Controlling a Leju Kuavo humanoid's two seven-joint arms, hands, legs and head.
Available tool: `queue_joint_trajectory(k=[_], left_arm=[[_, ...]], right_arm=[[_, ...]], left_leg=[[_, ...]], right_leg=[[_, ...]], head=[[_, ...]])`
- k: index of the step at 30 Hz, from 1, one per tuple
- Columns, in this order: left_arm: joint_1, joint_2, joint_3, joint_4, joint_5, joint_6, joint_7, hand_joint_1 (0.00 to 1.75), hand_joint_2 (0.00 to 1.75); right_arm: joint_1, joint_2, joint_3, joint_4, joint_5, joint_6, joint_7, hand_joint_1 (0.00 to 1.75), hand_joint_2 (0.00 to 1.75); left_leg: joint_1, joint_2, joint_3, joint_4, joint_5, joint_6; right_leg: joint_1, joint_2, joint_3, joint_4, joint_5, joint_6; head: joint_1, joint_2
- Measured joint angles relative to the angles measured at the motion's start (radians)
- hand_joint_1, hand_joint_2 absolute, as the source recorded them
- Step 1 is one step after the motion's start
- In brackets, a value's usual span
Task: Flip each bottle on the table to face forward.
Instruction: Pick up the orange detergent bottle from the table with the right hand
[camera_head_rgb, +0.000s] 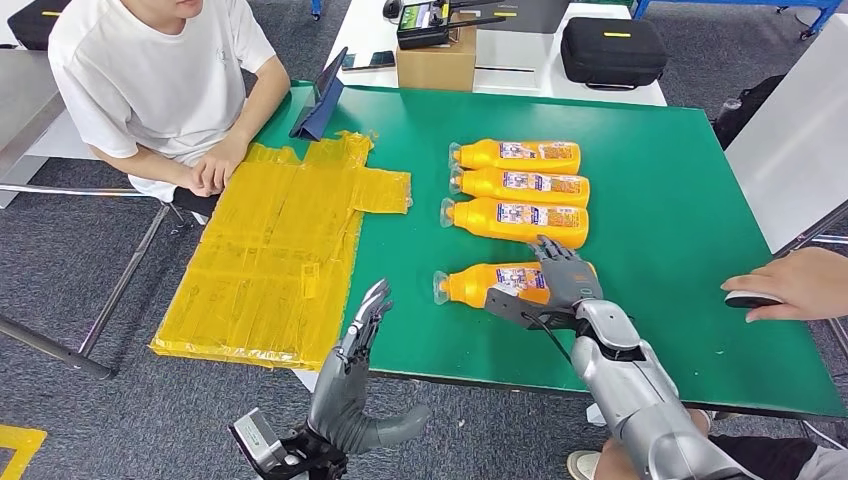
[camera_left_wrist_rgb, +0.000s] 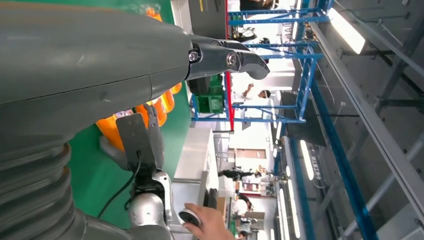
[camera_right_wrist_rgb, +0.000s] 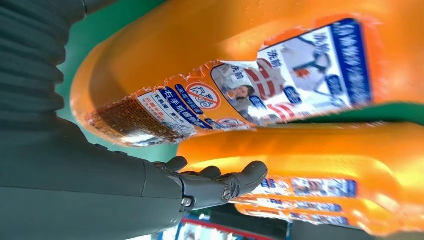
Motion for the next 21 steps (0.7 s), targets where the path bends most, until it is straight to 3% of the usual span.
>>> queue_joint_trajectory(k=[6, 11, 13, 15, 17, 21], left_arm=[[0.01, 0.0, 0.008, 0.001, -0.003, 0.015, 0.0, 0.0, 1.75], [0.017, -0.001, 0.016, 0.001, -0.013, 0.022, 0.004, 0.0, 1.75], [0.018, -0.001, 0.019, 0.001, -0.014, 0.024, 0.004, 0.0, 1.75], [0.019, -0.002, 0.021, 0.001, -0.014, 0.025, 0.005, 0.0, 1.75], [0.019, -0.003, 0.023, 0.001, -0.014, 0.027, 0.005, 0.0, 1.75], [0.019, -0.004, 0.026, 0.001, -0.015, 0.031, 0.006, 0.0, 1.75]], right_arm=[[-0.036, 0.0, 0.063, 0.022, 0.101, 0.019, 0.116, 0.0, 1.75], [-0.066, 0.005, 0.09, 0.043, 0.123, 0.062, 0.138, 0.0, 1.75], [-0.077, 0.009, 0.096, 0.054, 0.124, 0.08, 0.139, 0.34, 1.75], [-0.088, 0.013, 0.101, 0.065, 0.123, 0.098, 0.138, 1.17, 1.75], [-0.098, 0.018, 0.104, 0.078, 0.12, 0.117, 0.132, 1.7, 1.75], [-0.113, 0.022, 0.108, 0.104, 0.094, 0.148, 0.1, 1.75, 1.75]], left_leg=[[0.0, 0.0, 0.0, 0.0, 0.0, 0.0], [0.0, 0.0, 0.0, 0.0, 0.0, 0.0], [0.0, 0.0, 0.0, 0.0, 0.0, 0.0], [0.0, 0.0, 0.0, 0.0, 0.0, 0.0], [0.0, 0.0, 0.0, 0.0, 0.0, 0.0], [0.0, 0.0, 0.0, 0.0, 0.0, 0.0]], right_leg=[[0.0, 0.0, 0.0, 0.0, 0.0, 0.0], [0.0, 0.0, 0.0, 0.0, 0.0, 0.0], [0.0, 0.0, 0.0, 0.0, 0.0, 0.0], [0.0, 0.0, 0.0, 0.0, 0.0, 0.0], [0.0, 0.0, 0.0, 0.0, 0.0, 0.0], [0.0, 0.0, 0.0, 0.0, 0.0, 0.0]], head=[[0.0, 0.0], [0.0, 0.0], [0.0, 0.0], [0.0, 0.0], [0.0, 0.0], [0.0, 0.0]])
